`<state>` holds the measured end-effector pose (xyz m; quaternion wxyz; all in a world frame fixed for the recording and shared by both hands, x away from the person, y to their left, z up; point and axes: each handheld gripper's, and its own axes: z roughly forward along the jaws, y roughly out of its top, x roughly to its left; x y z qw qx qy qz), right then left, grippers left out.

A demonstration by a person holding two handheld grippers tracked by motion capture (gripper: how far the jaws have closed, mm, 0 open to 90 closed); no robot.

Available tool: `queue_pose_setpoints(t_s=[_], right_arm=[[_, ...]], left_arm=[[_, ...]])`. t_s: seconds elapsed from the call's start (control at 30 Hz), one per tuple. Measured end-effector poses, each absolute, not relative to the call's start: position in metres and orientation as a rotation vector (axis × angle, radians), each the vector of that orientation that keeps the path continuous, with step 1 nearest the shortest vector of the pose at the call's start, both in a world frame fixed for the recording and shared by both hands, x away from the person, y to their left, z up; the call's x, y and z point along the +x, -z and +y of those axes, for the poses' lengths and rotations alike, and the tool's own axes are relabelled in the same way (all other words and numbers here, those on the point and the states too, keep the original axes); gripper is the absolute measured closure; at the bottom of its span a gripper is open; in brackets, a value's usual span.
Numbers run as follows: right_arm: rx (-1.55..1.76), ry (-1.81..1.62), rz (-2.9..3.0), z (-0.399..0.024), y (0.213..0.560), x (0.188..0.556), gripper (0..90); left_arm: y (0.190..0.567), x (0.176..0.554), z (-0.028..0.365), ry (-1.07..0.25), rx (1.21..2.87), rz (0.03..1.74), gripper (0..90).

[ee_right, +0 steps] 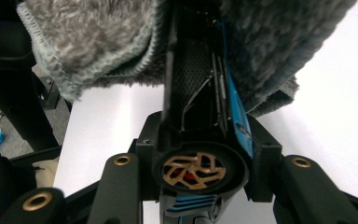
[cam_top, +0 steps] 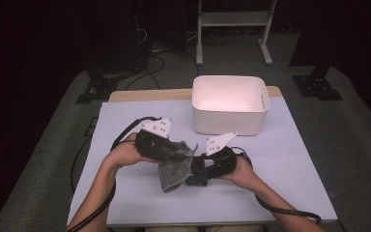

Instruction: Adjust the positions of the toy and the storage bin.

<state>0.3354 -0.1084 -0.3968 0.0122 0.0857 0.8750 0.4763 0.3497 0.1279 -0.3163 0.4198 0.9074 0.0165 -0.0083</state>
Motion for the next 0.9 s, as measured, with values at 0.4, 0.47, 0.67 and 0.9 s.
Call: queue_pose_setpoints(t_s=[0.4,0.47,0.67,0.9], right_arm=[[0.324,-1.538,2.68,-0.125,0.399,0.332,57.1],[0.323,-1.531,2.683,-0.124,0.398,0.332,57.3],[0.299,-1.501,2.694,-0.124,0.396,0.331,57.5],[0.289,-1.496,2.687,-0.123,0.397,0.331,57.3]], left_arm=[[0.32,0.35,0.135,0.022,2.299,0.077,76.4],[0.32,0.349,0.134,0.024,2.305,0.074,76.4],[0.313,0.35,0.127,0.021,2.324,0.041,76.2],[0.304,0.351,0.109,0.014,2.331,0.02,76.2]])
